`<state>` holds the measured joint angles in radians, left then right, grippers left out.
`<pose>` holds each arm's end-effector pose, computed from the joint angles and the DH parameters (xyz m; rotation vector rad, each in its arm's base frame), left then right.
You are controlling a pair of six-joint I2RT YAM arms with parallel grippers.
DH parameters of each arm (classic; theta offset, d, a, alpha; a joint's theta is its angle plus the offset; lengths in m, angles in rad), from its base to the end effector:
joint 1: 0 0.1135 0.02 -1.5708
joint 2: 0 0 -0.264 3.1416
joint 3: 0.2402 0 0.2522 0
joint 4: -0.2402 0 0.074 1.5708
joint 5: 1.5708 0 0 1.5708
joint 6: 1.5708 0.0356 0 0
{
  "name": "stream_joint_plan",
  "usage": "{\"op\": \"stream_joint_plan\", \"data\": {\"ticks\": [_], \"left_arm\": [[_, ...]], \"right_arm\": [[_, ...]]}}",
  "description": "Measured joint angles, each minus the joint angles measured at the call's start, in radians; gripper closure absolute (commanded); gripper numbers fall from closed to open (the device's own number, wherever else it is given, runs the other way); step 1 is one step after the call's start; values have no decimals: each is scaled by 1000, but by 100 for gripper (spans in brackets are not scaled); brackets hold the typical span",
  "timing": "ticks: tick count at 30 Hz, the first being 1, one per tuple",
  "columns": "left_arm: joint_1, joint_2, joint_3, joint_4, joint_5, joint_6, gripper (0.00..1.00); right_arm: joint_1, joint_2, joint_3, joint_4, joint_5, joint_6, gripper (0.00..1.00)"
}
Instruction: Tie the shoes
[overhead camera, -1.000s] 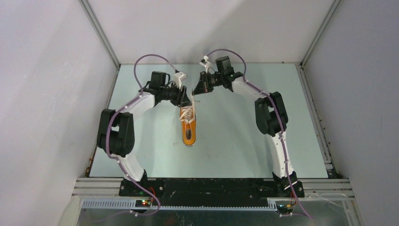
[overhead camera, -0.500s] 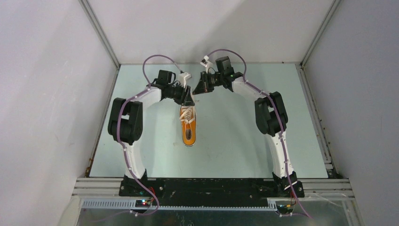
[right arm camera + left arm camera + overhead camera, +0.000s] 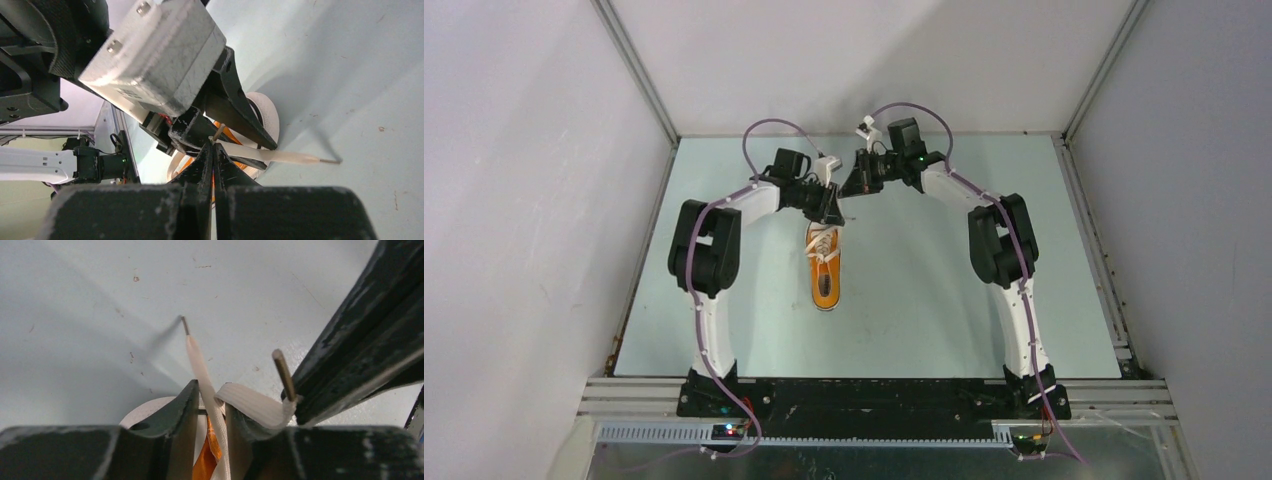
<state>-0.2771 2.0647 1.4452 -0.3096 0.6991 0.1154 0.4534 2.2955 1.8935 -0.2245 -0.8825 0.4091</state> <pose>0.4170 -0.1424 0.1715 0.7544 2.3009 -0.9379 0.4574 0.2534 0.2139 -0.5881 2.2211 1.4351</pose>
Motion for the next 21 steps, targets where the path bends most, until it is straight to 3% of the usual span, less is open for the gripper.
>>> {"op": "stream_joint_plan", "data": {"ticks": [5, 9, 15, 20, 21], "left_arm": [[-7, 16, 3, -16, -3, -3, 83], [-7, 16, 5, -34, -12, -1, 98], [-3, 15, 10, -55, 3, -3, 100], [12, -20, -2, -72, 58, -4, 100], [16, -36, -8, -72, 71, -5, 100]], "right_arm": [[-10, 0, -2, 0, 1, 2, 100], [-10, 0, -5, 0, 1, 3, 100], [-10, 0, -5, 0, -1, 3, 100], [-11, 0, -5, -5, -21, -12, 66], [-13, 0, -5, -8, -31, -21, 63]]}}
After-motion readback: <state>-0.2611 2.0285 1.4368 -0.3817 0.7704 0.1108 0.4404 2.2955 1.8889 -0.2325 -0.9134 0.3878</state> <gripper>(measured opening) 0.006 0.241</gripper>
